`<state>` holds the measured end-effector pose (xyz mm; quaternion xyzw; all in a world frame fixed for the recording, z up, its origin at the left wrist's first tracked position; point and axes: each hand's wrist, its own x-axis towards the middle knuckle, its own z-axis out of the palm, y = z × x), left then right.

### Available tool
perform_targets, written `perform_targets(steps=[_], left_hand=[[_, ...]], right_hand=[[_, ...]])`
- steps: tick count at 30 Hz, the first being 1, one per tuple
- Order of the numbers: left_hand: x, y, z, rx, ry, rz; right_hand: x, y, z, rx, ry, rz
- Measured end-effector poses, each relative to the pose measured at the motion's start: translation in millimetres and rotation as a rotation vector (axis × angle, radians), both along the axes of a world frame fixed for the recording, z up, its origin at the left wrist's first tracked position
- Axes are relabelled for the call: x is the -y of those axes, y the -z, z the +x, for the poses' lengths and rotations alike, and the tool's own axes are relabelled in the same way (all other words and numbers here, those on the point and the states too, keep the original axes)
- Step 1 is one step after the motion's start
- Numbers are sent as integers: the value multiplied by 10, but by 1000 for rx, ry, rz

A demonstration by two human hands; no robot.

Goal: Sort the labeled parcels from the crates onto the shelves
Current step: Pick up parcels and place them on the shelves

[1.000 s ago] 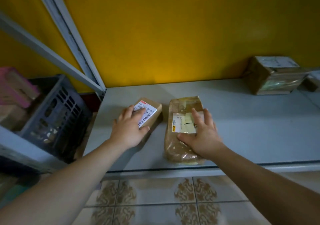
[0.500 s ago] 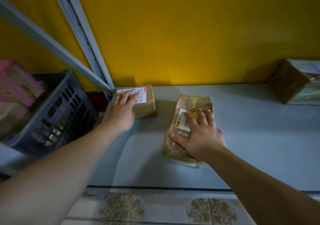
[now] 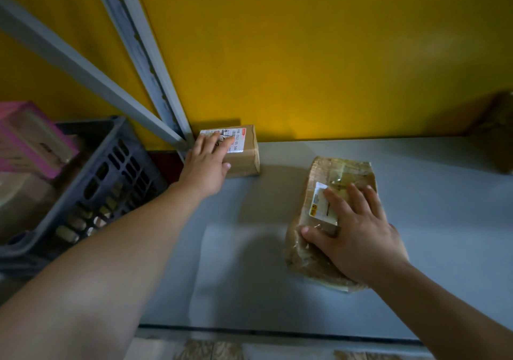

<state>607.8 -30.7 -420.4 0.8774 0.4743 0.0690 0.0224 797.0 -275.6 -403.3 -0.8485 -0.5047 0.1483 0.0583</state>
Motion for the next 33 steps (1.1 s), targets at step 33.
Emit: perform_targets(steps=[33], left_hand=[[1269,538,-115,-135,-136,-234]], right_hand=[[-119,-151,462,254,-671,-120]])
